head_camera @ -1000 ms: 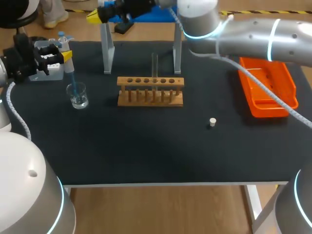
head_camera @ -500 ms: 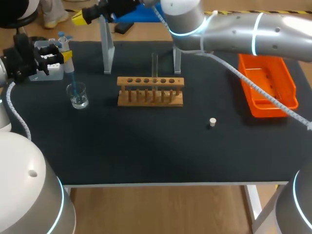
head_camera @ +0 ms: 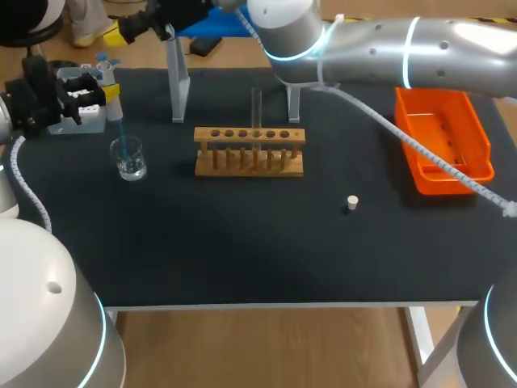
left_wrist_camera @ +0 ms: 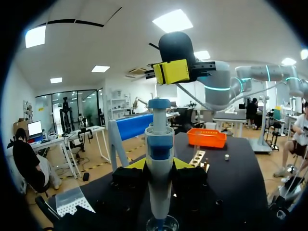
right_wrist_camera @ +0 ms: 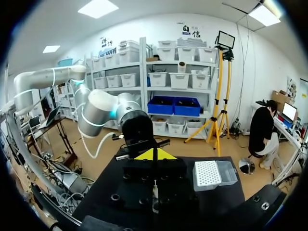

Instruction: Invert the test tube, pick up the pipette, mount the tip to pipette, aspirate from beaker and dispense into the tube, eject the tip, return the pipette, and cap with the stopper.

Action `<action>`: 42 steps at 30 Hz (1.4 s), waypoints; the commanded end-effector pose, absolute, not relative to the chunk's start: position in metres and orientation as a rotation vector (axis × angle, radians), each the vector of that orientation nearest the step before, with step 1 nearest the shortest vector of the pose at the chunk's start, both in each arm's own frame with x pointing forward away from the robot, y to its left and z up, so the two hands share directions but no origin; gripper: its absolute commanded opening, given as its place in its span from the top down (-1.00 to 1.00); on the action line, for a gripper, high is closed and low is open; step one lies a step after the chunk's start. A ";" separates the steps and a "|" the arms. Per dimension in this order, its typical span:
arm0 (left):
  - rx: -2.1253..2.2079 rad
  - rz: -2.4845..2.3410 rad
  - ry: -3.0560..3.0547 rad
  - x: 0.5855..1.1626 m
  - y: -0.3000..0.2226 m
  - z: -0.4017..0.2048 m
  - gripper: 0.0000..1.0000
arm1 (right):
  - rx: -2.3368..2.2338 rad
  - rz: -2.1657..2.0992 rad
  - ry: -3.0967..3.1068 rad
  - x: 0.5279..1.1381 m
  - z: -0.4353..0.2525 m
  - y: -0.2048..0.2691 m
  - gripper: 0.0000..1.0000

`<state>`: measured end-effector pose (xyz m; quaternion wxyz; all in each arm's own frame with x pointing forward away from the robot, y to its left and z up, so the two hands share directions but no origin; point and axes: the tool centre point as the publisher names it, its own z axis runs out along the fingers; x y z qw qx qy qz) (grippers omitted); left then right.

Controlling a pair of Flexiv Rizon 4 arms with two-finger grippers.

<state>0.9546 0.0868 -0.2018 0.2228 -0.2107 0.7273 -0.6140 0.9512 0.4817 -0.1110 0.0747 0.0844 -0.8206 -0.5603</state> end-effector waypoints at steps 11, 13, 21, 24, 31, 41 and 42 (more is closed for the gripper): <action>-0.583 -1.693 2.004 0.954 0.086 -0.202 1.00 | 0.276 -1.655 -2.471 0.950 -0.119 0.495 1.00; -0.583 -1.693 2.004 0.954 0.086 -0.202 1.00 | 0.284 -1.646 -2.475 0.949 -0.121 0.496 1.00; -0.583 -1.693 2.004 0.954 0.086 -0.202 1.00 | 0.295 -1.631 -2.495 0.950 -0.126 0.496 1.00; -0.583 -1.693 2.004 0.954 0.086 -0.202 1.00 | 0.300 -1.625 -2.498 0.949 -0.127 0.497 1.00; -0.583 -1.693 2.004 0.954 0.086 -0.202 1.00 | 0.310 -1.612 -2.502 0.948 -0.129 0.497 1.00; -0.583 -1.693 2.004 0.954 0.086 -0.202 1.00 | 0.316 -1.595 -2.509 0.946 -0.134 0.495 1.00; -0.583 -1.693 2.004 0.954 0.086 -0.202 1.00 | 0.315 -1.594 -2.509 0.946 -0.135 0.495 1.00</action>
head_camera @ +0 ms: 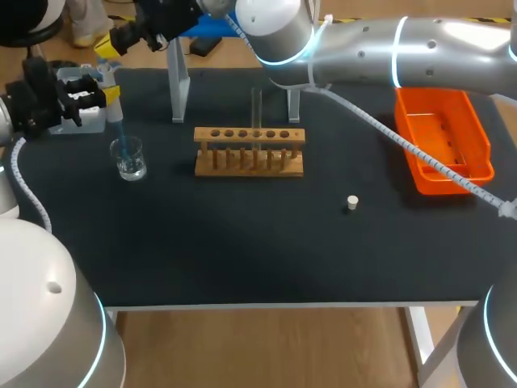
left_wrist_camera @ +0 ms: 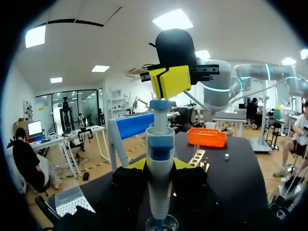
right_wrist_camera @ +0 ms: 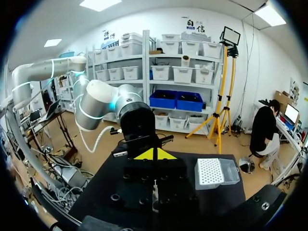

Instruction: Invert the test tube, pick up the pipette, mount the tip to pipette, aspirate from beaker and dispense into the tube, eject the tip, return the pipette, and cap with the stopper.

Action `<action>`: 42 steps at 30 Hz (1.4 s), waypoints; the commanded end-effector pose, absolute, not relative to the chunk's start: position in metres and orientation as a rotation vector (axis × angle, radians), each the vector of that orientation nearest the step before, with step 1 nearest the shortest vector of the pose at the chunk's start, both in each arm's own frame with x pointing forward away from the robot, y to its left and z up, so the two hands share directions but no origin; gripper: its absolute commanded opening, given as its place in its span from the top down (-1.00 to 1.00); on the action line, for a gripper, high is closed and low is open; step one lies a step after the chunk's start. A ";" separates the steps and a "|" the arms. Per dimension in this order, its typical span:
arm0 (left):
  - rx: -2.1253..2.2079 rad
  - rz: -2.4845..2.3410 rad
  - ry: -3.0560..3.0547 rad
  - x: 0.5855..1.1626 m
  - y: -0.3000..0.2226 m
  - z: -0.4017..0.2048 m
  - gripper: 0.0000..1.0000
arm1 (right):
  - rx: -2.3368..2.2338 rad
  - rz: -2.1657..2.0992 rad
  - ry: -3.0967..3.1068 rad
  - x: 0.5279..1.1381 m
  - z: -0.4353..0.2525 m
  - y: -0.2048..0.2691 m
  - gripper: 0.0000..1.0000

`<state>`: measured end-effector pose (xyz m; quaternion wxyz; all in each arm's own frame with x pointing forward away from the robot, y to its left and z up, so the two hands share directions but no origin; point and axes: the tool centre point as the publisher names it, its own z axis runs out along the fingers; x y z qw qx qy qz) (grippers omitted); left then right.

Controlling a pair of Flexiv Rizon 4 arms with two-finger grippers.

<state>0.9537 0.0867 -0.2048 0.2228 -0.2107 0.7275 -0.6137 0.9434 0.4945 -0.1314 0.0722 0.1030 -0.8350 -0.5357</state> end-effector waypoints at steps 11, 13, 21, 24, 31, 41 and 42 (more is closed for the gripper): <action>-0.583 -1.693 2.004 0.954 0.086 -0.202 1.00 | 0.317 -1.570 -2.513 0.944 -0.141 0.495 1.00; -0.583 -1.693 2.004 0.954 0.086 -0.202 1.00 | 0.317 -1.567 -2.513 0.944 -0.142 0.495 1.00; -0.583 -1.693 2.004 0.954 0.086 -0.202 1.00 | 0.314 -1.550 -2.514 0.942 -0.149 0.495 1.00; -0.583 -1.693 2.004 0.954 0.086 -0.202 1.00 | 0.315 -1.541 -2.515 0.941 -0.152 0.496 1.00; -0.583 -1.693 2.004 0.954 0.086 -0.202 1.00 | 0.314 -1.530 -2.516 0.941 -0.157 0.496 1.00; -0.583 -1.693 2.004 0.954 0.086 -0.202 1.00 | 0.321 -1.553 -2.513 0.942 -0.150 0.498 1.00; -0.583 -1.693 2.004 0.954 0.086 -0.202 1.00 | 0.321 -1.563 -2.508 0.943 -0.148 0.497 1.00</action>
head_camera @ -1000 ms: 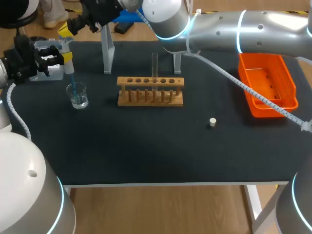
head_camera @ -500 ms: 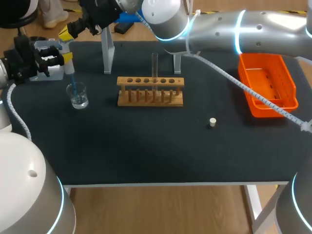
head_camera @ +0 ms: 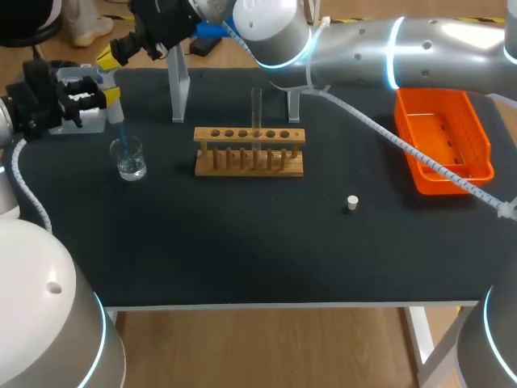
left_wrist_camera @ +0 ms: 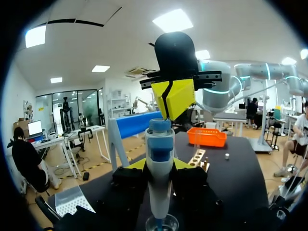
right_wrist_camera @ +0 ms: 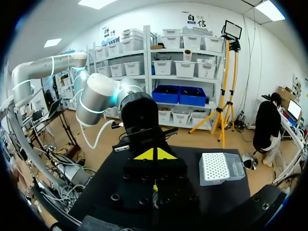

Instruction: Invert the test tube, pick up the pipette, mount the tip to pipette, aspirate from beaker and dispense into the tube, eject the tip, return the pipette, and cap with the stopper.

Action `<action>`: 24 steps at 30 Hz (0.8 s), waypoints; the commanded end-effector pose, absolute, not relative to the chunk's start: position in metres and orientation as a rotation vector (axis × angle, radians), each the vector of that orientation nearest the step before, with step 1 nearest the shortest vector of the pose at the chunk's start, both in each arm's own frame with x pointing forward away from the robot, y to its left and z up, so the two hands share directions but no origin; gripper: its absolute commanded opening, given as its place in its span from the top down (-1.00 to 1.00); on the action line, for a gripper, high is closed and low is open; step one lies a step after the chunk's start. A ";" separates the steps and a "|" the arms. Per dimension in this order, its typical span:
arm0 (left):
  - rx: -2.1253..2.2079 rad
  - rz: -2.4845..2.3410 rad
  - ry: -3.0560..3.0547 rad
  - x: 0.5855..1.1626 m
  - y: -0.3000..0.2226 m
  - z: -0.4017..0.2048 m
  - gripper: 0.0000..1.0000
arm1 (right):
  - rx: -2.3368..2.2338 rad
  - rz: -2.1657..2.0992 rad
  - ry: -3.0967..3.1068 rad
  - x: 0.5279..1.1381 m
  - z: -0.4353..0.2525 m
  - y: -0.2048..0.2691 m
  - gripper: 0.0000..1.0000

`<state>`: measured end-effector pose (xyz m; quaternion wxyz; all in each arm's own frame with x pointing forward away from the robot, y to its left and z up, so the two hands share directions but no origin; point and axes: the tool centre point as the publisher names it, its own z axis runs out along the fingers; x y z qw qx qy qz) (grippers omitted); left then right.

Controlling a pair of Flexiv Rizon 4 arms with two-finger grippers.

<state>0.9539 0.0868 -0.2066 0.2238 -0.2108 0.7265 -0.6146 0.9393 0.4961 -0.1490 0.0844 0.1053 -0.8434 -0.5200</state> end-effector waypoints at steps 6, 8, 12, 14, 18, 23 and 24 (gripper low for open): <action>-0.583 -1.693 2.004 0.954 0.086 -0.202 1.00 | 0.338 -1.630 -2.501 0.942 -0.128 0.488 0.01; -0.583 -1.693 2.004 0.954 0.086 -0.202 1.00 | 0.344 -1.647 -2.498 0.941 -0.122 0.481 -1.00; -0.583 -1.693 2.004 0.954 0.086 -0.202 1.00 | 0.357 -1.675 -2.495 0.941 -0.112 0.456 -1.00; -0.583 -1.693 2.004 0.954 0.086 -0.202 1.00 | 0.360 -1.685 -2.502 0.941 -0.107 0.435 -1.00; -0.583 -1.693 2.004 0.954 0.086 -0.202 1.00 | 0.353 -1.702 -2.520 0.944 -0.103 0.398 -1.00; -0.583 -1.693 2.004 0.954 0.086 -0.202 1.00 | 0.307 -1.741 -2.538 0.949 -0.102 0.342 -1.00; -0.583 -1.693 2.004 0.954 0.086 -0.202 1.00 | 0.302 -1.744 -2.542 0.948 -0.102 0.333 -1.00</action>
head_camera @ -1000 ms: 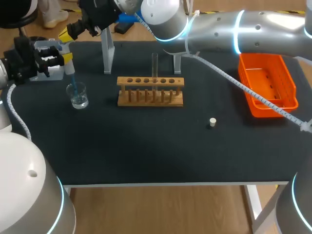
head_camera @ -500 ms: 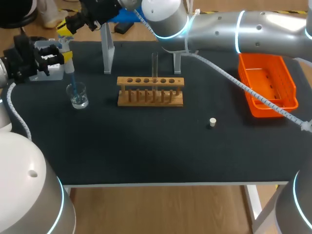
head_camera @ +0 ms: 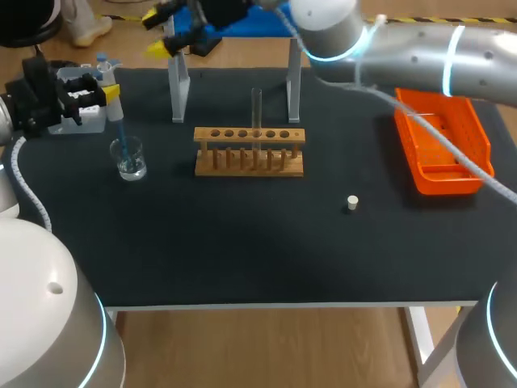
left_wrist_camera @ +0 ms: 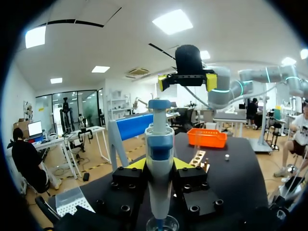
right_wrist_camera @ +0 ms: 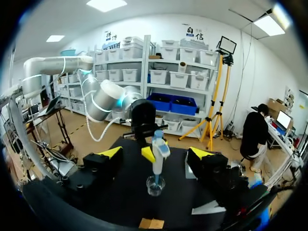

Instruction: Invert the test tube, pick up the pipette, mount the tip to pipette, aspirate from beaker and dispense into the tube, eject the tip, return the pipette, and cap with the stopper.

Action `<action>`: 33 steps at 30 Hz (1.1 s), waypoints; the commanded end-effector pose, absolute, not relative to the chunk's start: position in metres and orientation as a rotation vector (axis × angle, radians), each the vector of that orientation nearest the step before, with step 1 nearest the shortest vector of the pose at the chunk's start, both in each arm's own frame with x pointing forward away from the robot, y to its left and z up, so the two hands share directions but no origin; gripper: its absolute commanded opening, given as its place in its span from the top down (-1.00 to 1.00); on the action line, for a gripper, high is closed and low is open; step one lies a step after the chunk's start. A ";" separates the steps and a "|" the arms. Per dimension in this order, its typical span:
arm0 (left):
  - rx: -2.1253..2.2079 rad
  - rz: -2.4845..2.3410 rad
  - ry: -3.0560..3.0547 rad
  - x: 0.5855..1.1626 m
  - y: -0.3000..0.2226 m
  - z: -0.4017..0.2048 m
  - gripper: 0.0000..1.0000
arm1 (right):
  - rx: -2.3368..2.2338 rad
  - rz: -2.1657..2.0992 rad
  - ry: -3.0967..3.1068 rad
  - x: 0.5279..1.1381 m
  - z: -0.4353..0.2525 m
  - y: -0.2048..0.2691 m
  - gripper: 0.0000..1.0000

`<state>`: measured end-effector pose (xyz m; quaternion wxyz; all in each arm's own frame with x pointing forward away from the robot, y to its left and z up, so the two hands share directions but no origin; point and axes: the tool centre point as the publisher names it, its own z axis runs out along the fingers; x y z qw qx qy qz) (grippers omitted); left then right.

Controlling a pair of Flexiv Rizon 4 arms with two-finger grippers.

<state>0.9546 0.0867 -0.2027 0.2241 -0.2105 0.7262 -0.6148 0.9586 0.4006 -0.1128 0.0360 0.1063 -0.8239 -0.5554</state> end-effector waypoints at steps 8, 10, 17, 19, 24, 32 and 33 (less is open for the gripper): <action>-0.583 -1.693 2.004 0.954 0.086 -0.202 1.00 | 0.242 -1.749 -2.576 0.941 -0.117 0.256 -1.00; -0.583 -1.693 2.004 0.954 0.086 -0.202 1.00 | 0.234 -1.754 -2.575 0.938 -0.121 0.242 -1.00; -0.583 -1.693 2.004 0.954 0.086 -0.202 1.00 | 0.218 -1.765 -2.598 0.934 -0.139 0.208 -1.00; -0.583 -1.693 2.004 0.954 0.086 -0.202 1.00 | 0.219 -1.763 -2.607 0.934 -0.145 0.200 -1.00; -0.583 -1.693 2.004 0.954 0.086 -0.202 1.00 | 0.217 -1.754 -2.631 0.937 -0.160 0.188 -1.00; -0.583 -1.693 2.004 0.954 0.086 -0.202 1.00 | 0.254 -1.738 -2.639 0.940 -0.188 0.179 -1.00; -0.583 -1.693 2.004 0.954 0.086 -0.202 1.00 | 0.257 -1.738 -2.635 0.939 -0.191 0.179 -1.00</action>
